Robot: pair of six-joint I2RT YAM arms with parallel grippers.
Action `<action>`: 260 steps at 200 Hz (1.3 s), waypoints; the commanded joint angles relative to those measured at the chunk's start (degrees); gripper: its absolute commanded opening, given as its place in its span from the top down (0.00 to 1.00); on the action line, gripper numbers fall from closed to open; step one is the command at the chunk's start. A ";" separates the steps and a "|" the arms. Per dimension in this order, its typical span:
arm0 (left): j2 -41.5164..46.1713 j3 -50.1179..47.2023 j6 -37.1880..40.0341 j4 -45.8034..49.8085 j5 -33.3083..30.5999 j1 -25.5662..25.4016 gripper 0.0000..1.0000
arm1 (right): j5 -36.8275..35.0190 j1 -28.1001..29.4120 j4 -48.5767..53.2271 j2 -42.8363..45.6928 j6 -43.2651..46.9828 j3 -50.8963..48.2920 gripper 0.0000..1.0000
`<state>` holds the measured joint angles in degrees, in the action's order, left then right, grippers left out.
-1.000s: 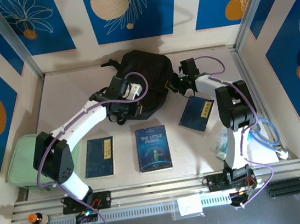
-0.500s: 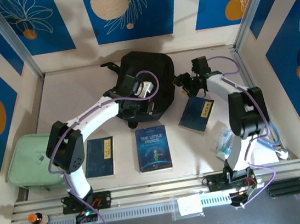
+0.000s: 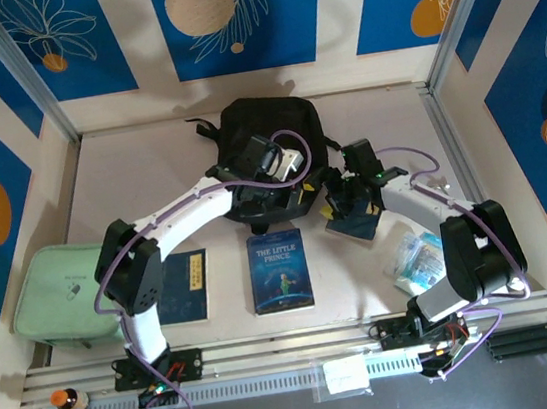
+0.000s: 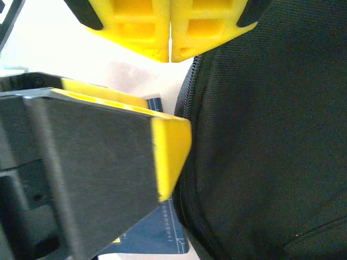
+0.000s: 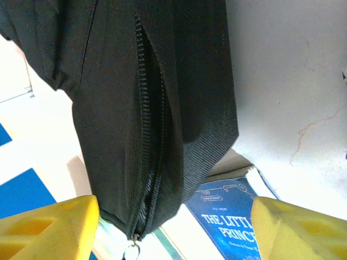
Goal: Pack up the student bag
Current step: Unzip the student bag at the top-center of the table.
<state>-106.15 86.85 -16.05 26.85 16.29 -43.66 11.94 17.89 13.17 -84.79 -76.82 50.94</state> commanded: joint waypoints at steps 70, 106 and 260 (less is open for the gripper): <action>0.36 2.58 -1.89 6.92 -8.91 -0.75 1.00 | -2.22 1.27 -2.54 -6.70 -1.88 2.65 0.74; 3.23 2.41 -2.93 15.21 -17.35 -0.33 1.00 | -8.69 1.05 0.20 -4.88 0.19 2.14 0.86; 22.28 -15.57 6.27 9.64 -15.68 3.27 1.00 | -8.04 1.71 4.99 -10.56 11.53 14.62 0.89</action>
<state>-87.44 73.10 -11.18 39.18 -6.83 -40.23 4.60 19.79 18.13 -92.62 -68.10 62.15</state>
